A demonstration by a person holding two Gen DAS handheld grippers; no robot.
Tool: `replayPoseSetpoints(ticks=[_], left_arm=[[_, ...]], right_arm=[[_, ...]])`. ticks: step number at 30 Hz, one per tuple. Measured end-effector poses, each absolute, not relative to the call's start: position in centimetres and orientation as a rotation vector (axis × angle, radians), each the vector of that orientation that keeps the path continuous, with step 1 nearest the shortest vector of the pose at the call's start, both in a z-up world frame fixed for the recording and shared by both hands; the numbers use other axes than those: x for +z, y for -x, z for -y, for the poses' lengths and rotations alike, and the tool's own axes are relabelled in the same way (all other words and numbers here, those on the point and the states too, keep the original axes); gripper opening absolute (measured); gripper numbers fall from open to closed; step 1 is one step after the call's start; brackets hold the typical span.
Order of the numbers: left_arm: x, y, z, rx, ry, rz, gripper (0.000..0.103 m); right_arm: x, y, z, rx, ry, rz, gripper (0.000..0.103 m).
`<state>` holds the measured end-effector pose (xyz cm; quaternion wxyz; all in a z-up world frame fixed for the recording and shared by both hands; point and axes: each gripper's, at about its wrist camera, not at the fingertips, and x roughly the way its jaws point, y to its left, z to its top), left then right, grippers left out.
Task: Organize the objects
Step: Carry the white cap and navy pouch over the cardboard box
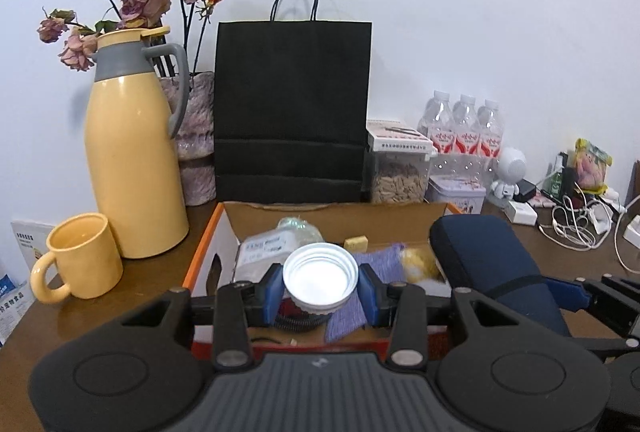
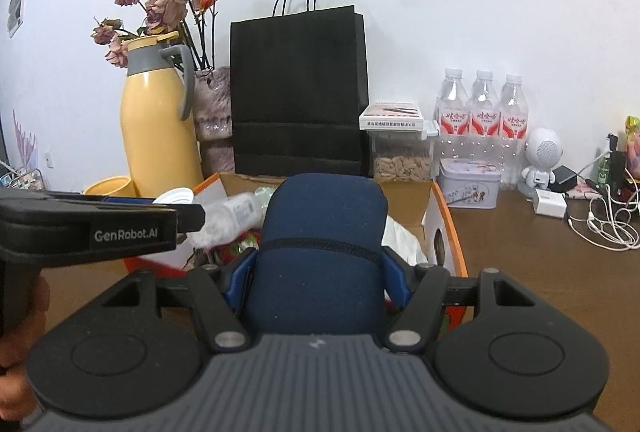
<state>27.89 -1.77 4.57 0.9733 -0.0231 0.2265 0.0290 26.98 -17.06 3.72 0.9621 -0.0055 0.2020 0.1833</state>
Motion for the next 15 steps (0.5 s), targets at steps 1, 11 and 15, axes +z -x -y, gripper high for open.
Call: replayPoseSetpoints(ticks=[1, 11, 15], left_arm=[[4.6, -28.2, 1.7, 0.060, 0.053, -0.455, 0.038], [4.6, -32.2, 1.1, 0.065, 0.077, -0.462, 0.038], [4.4, -33.9, 0.9, 0.073, 0.075, -0.468, 0.038]], right_arm=[[3.8, -27.4, 16.9, 0.376, 0.009, -0.411, 0.065], [3.6, -31.6, 16.1, 0.386, 0.008, -0.420, 0.065], [3.8, -33.4, 16.0, 0.391, 0.008, -0.414, 0.065]])
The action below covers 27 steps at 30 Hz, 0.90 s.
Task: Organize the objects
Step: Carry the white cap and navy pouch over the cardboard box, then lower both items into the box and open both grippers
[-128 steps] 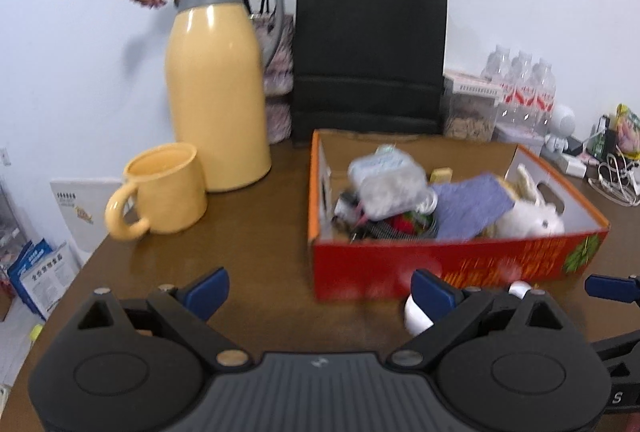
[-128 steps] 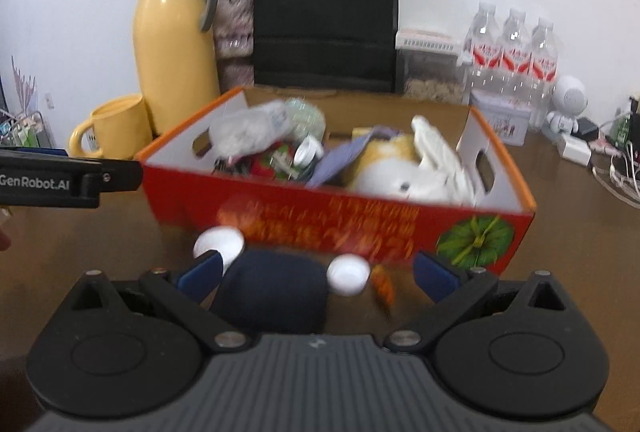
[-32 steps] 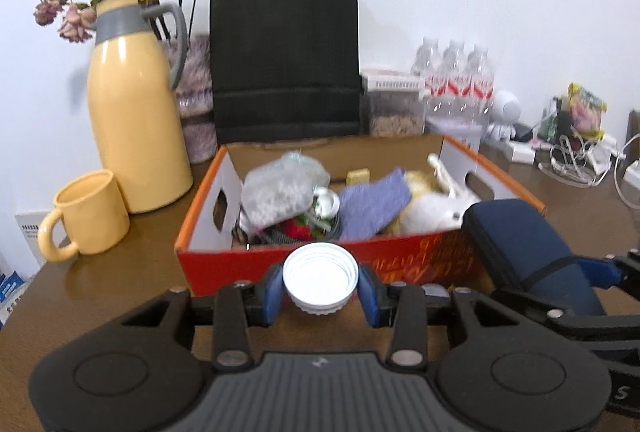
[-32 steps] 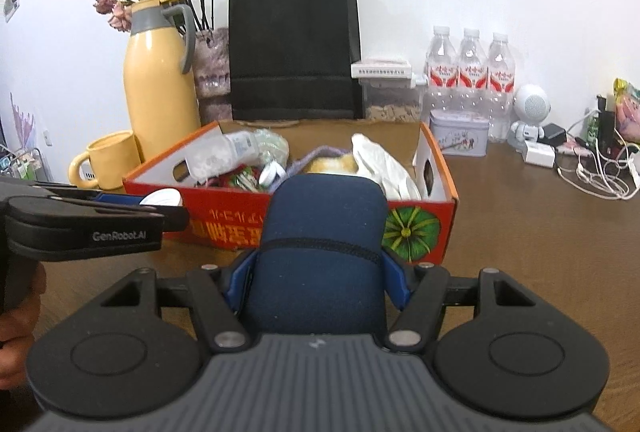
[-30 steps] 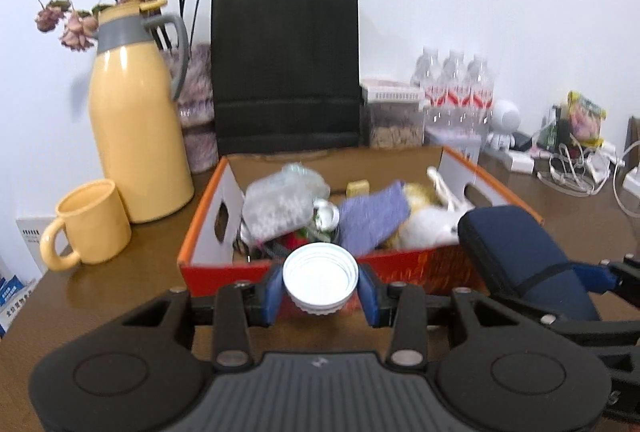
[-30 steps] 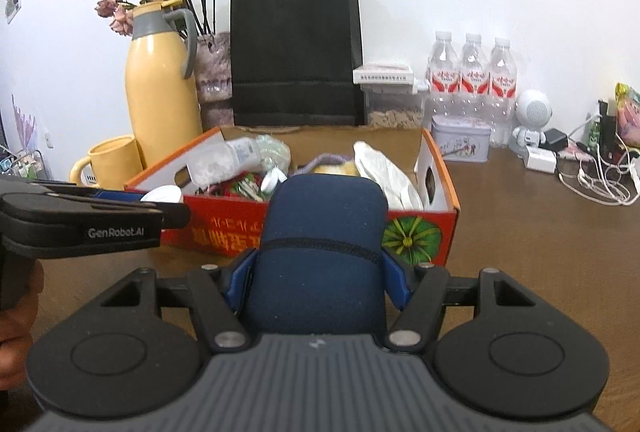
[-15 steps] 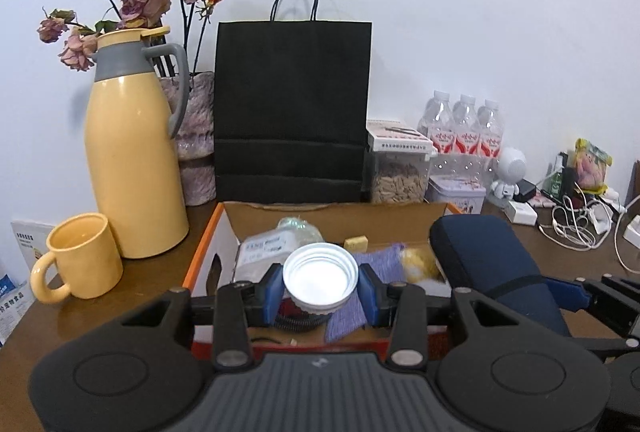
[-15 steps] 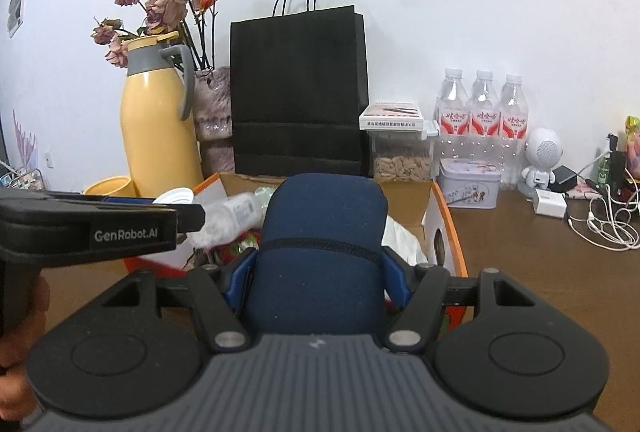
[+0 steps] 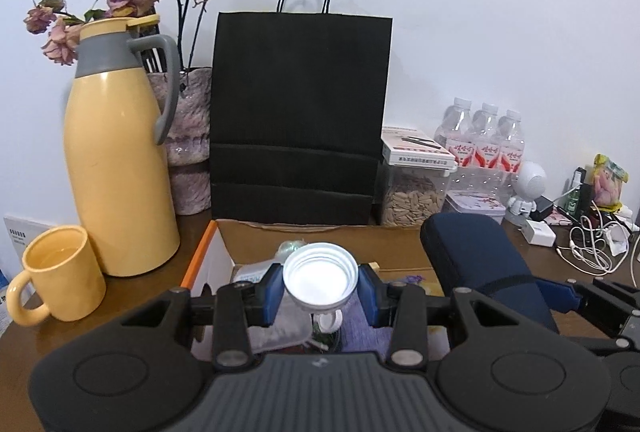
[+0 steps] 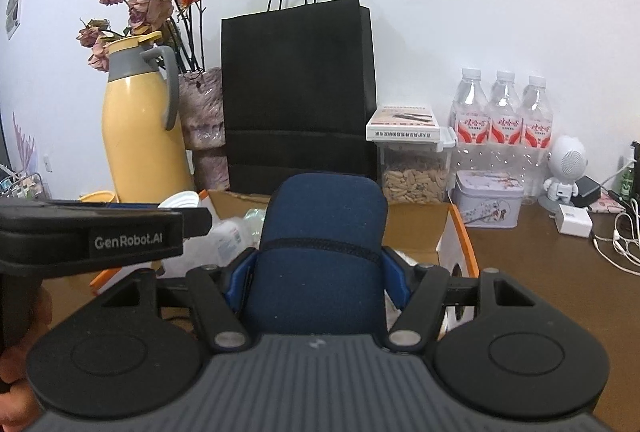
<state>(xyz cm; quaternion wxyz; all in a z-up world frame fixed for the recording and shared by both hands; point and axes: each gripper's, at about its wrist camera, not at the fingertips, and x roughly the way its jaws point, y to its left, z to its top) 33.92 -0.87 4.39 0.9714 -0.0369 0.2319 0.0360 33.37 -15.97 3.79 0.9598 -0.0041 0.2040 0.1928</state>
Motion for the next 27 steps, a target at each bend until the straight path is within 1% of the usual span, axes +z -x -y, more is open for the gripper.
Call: replayPoseSetpoints(ticks=[15, 26, 27], left_arm=[[3.6, -39.4, 0.4, 0.072, 0.035, -0.468, 0.038], [2.9, -40.5, 0.2, 0.092, 0.013, -0.493, 0.039], [2.9, -40.5, 0.2, 0.095, 0.009, -0.495, 0.044]], right_arm=[[2.6, -39.0, 15.7, 0.414, 0.036, -0.456, 0.065], [1.8, -40.0, 15.5, 0.407, 0.062, -0.480, 0.067], [1.7, -40.1, 15.5, 0.401, 0.067, -0.485, 0.068]])
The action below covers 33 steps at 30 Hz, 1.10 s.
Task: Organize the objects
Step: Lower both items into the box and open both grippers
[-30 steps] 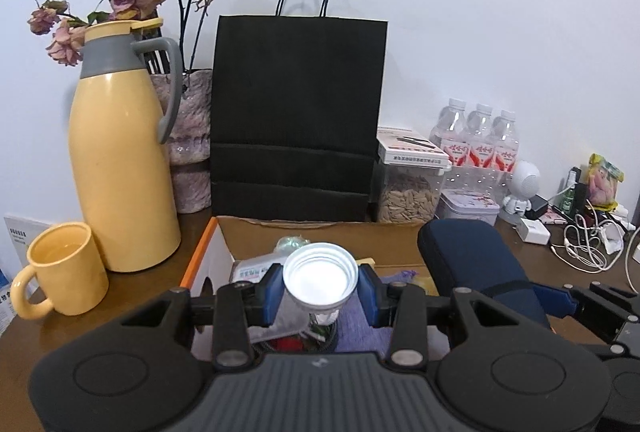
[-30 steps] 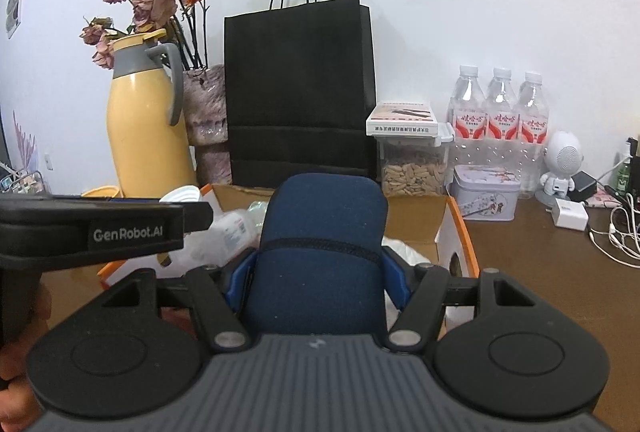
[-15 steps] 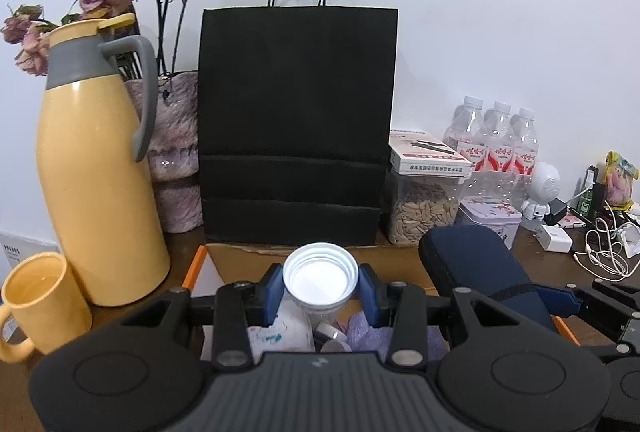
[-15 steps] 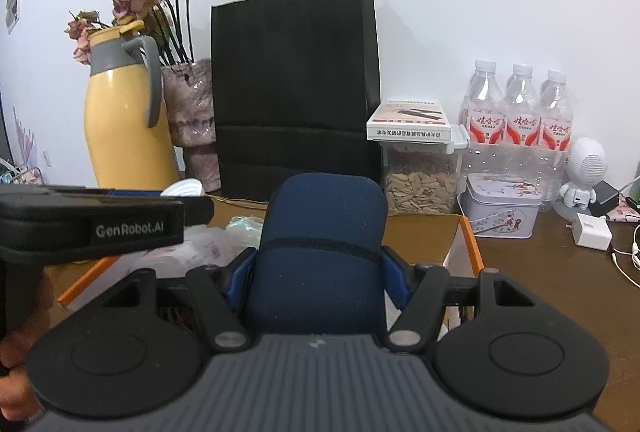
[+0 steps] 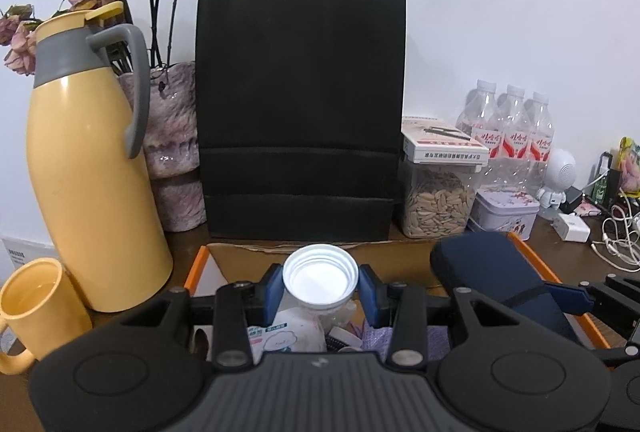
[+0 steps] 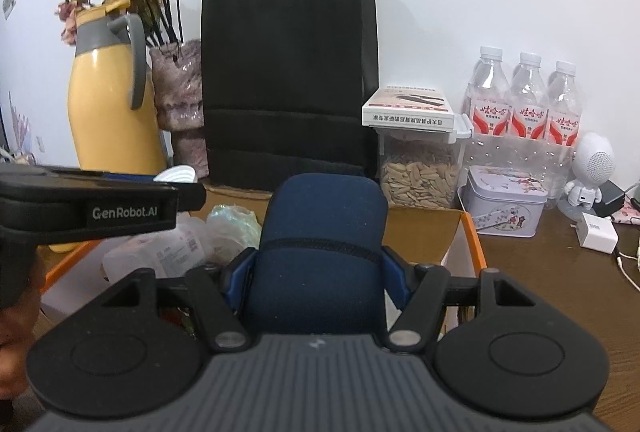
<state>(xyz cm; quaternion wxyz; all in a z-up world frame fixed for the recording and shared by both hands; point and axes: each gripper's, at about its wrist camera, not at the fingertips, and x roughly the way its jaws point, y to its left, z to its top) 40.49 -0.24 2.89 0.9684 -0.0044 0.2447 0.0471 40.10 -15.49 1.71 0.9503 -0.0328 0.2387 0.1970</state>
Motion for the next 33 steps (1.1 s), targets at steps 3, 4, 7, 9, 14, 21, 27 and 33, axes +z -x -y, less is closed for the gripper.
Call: replayPoseSetpoints(ticks=[3, 4, 7, 9, 14, 21, 27, 33], left_arm=[[2.7, -40.6, 0.2, 0.110, 0.004, -0.492, 0.096], [2.7, -40.5, 0.2, 0.115, 0.003, -0.483, 0.101], [2.9, -40.3, 0.2, 0.110, 0.001, -0.467, 0.103], [2.9, -40.4, 0.3, 0.116, 0.000, -0.470, 0.103], [2.8, -40.6, 0.2, 0.125, 0.007, -0.482, 0.103], [3.0, -40.2, 0.1, 0.124, 0.018, -0.483, 0.103], [3.6, -38.5, 0.2, 0.110, 0.039, -0.466, 0.103], [3.7, -35.7, 0.2, 0.096, 0.049, -0.474, 0.103]], right_arm=[[1.7, -40.1, 15.5, 0.369, 0.074, -0.478, 0.085], [1.7, -40.1, 15.6, 0.362, 0.077, -0.473, 0.099], [1.8, -40.0, 15.8, 0.355, 0.072, -0.467, 0.103], [1.6, -40.1, 15.9, 0.353, 0.069, -0.473, 0.103], [1.4, -40.2, 16.0, 0.351, 0.063, -0.481, 0.103], [1.5, -39.9, 16.2, 0.349, 0.056, -0.474, 0.103], [1.8, -38.7, 16.9, 0.346, 0.048, -0.455, 0.103], [1.9, -36.1, 18.1, 0.326, 0.040, -0.451, 0.103]])
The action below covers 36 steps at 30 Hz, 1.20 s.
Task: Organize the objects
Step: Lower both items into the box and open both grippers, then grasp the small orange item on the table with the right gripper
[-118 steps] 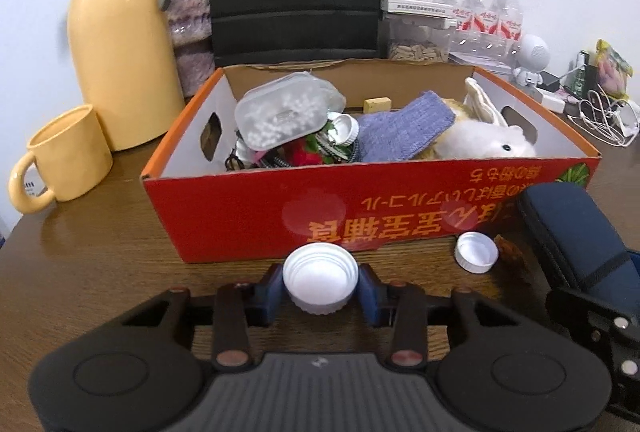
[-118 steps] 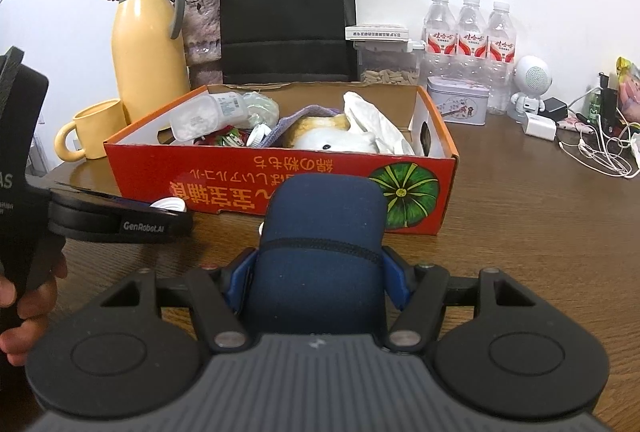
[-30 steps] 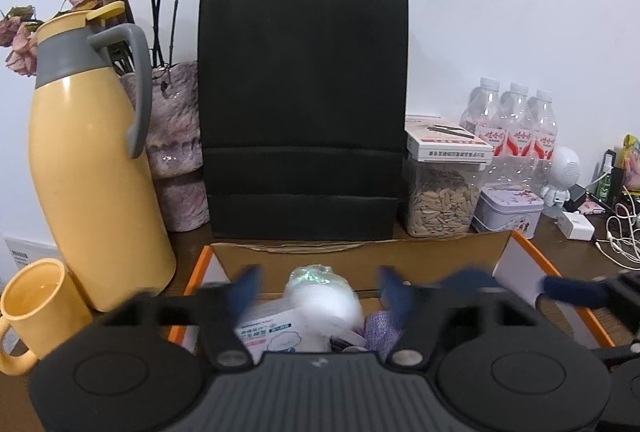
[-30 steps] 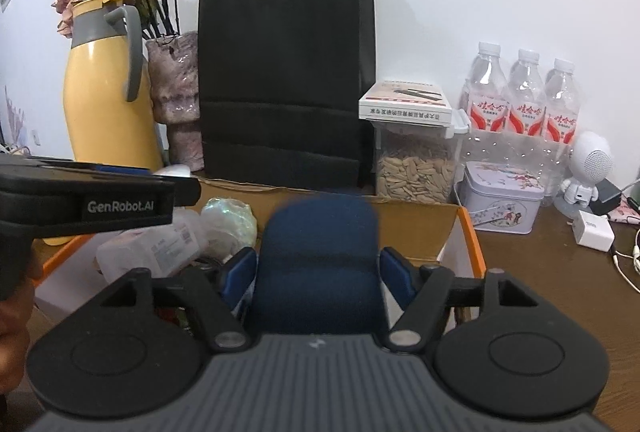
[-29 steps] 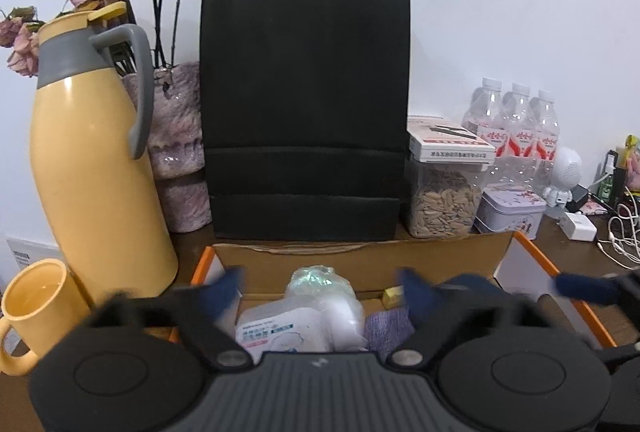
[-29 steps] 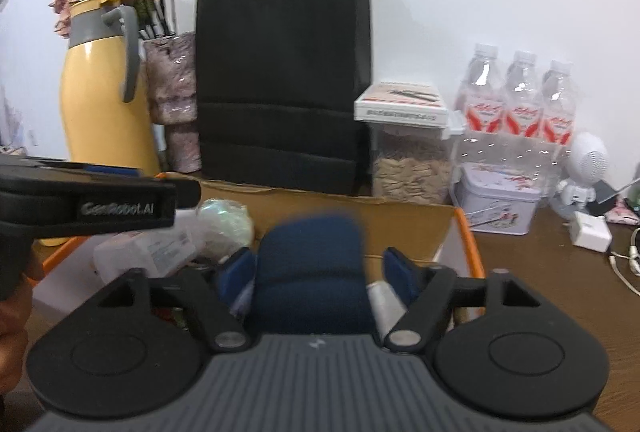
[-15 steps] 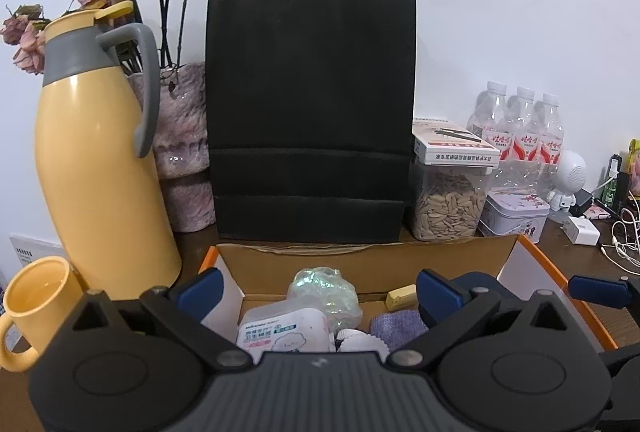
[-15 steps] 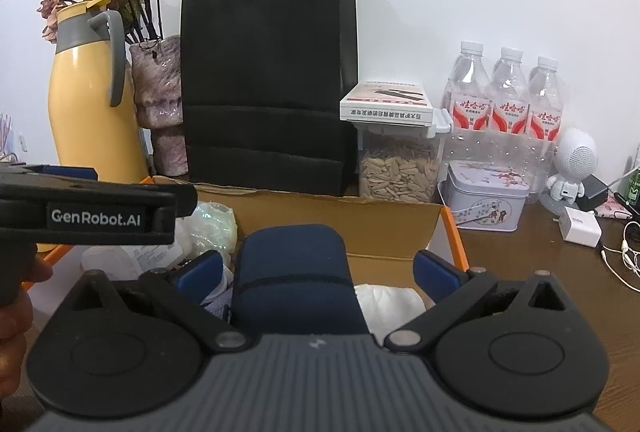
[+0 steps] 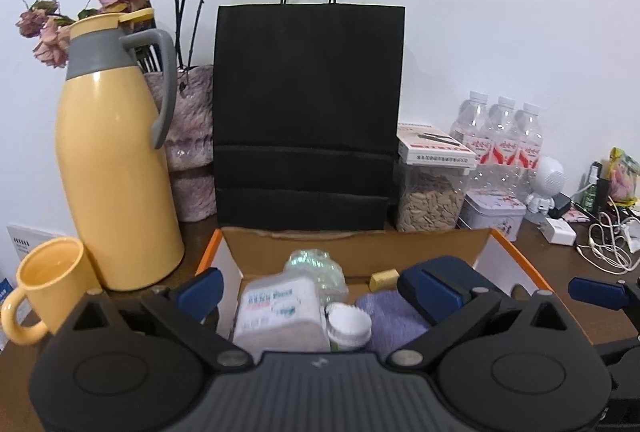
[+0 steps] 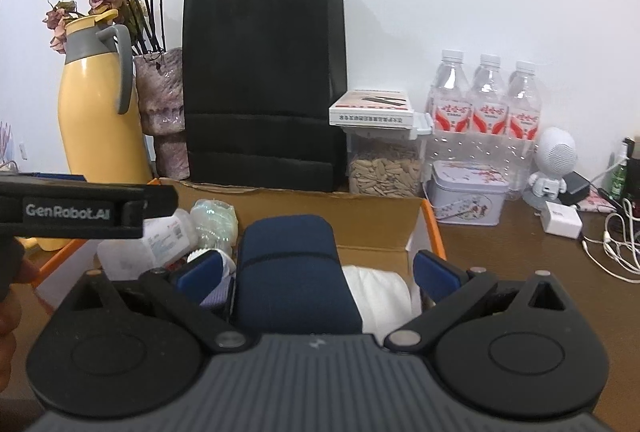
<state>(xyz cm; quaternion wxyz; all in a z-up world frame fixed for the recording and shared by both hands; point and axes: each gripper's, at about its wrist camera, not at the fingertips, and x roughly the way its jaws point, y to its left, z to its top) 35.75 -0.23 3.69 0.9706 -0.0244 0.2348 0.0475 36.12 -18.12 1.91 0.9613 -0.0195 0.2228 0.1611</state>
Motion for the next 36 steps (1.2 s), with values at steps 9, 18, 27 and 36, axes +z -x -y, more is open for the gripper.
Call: replayPoseSetpoints(ticks=[9, 18, 27, 36], left_arm=[[3.4, -31.0, 1.3, 0.082, 0.045, -0.477, 0.103], [2.3, -27.3, 1.9, 0.073, 0.055, -0.490, 0.103], [-0.5, -26.0, 2.0, 0.068, 0.036, -0.569, 0.103], [-2.7, -25.3, 1.2, 0.077, 0.045, -0.633, 0.103]], right_arm=[[1.7, -31.5, 20.3, 0.314, 0.039, -0.442, 0.103], [0.9, -27.7, 21.1, 0.322, 0.055, -0.441, 0.103], [-1.5, -26.0, 21.4, 0.326, 0.074, -0.511, 0.103], [-3.6, -26.9, 20.0, 0.350, 0.122, -0.610, 0.089]])
